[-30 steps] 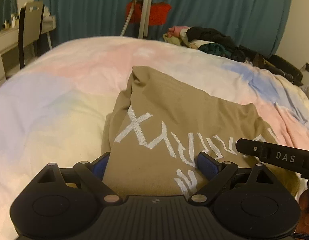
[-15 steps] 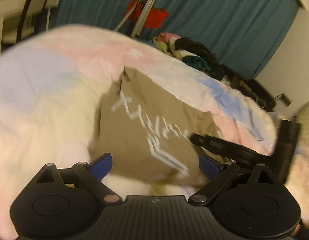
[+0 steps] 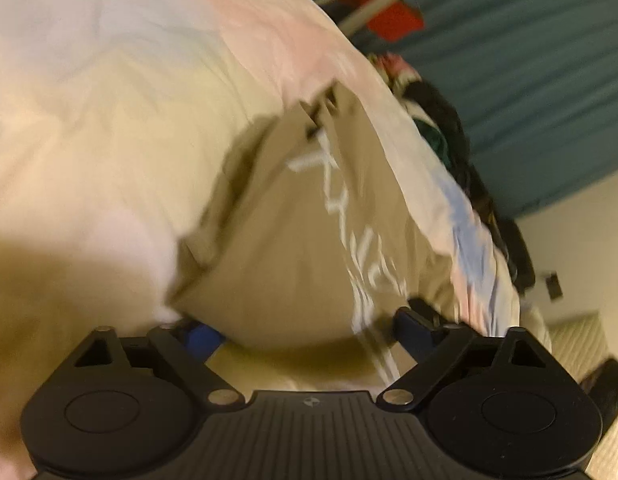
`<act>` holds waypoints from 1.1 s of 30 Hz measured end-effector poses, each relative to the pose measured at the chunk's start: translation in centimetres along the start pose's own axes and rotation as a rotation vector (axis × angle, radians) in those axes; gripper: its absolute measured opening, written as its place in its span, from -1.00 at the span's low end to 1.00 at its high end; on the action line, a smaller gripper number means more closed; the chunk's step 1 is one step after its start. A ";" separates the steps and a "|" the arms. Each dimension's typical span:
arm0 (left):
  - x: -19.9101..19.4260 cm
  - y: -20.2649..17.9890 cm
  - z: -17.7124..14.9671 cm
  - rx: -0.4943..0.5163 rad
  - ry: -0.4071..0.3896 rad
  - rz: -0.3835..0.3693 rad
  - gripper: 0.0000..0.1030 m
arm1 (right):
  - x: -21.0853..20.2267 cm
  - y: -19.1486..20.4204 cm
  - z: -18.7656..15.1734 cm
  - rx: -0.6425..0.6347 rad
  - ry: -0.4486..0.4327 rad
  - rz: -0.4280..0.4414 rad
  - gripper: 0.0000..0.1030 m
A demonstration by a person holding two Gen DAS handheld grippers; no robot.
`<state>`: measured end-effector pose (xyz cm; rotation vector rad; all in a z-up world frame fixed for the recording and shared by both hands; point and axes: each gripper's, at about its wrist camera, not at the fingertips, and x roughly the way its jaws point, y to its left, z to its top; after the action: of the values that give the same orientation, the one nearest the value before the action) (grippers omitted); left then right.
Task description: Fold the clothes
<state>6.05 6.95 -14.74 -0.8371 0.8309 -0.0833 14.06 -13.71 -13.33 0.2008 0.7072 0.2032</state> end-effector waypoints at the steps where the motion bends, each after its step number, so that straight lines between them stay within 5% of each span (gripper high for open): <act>1: 0.0 0.1 0.0 -0.006 -0.011 0.005 0.40 | -0.1 0.1 0.0 -0.002 0.001 -0.003 -0.38; 4: -0.4 0.0 -0.1 0.002 -0.038 0.010 0.04 | -1.0 0.4 0.1 0.029 0.009 -0.012 -0.34; 6: -0.7 -0.1 -0.2 0.009 -0.053 0.004 -0.19 | -2.1 0.1 0.3 0.097 0.013 0.026 -0.01; 8: -0.9 -0.3 -0.3 0.009 -0.062 -0.007 -0.29 | -3.2 -0.3 0.4 0.174 0.009 0.078 0.67; 15: -1.5 0.7 -0.2 -0.048 -0.063 -0.046 -0.42 | -6.7 -3.2 -2.3 0.585 0.058 0.324 0.68; 19: -1.8 1.4 -0.1 -0.105 -0.073 -0.082 -0.45 | -6.6 -5.0 -4.5 0.754 0.104 0.331 0.72; 21: -1.8 1.7 -0.1 -0.139 -0.077 -0.100 -0.46 | -5.8 -6.2 -5.3 0.832 0.121 0.299 0.71; 25: -1.5 1.9 0.1 -0.167 -0.090 -0.118 -0.47 | -4.5 -7.7 -5.5 0.871 0.065 0.195 0.29; 33: -1.7 0.4 0.3 -0.086 -0.109 -0.105 -0.49 | -3.1 -7.6 -5.2 0.881 -0.009 0.152 -0.53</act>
<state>4.99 8.07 -13.85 -0.9580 0.6917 -0.0935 9.20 -21.17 -17.17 1.0969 0.7372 0.0218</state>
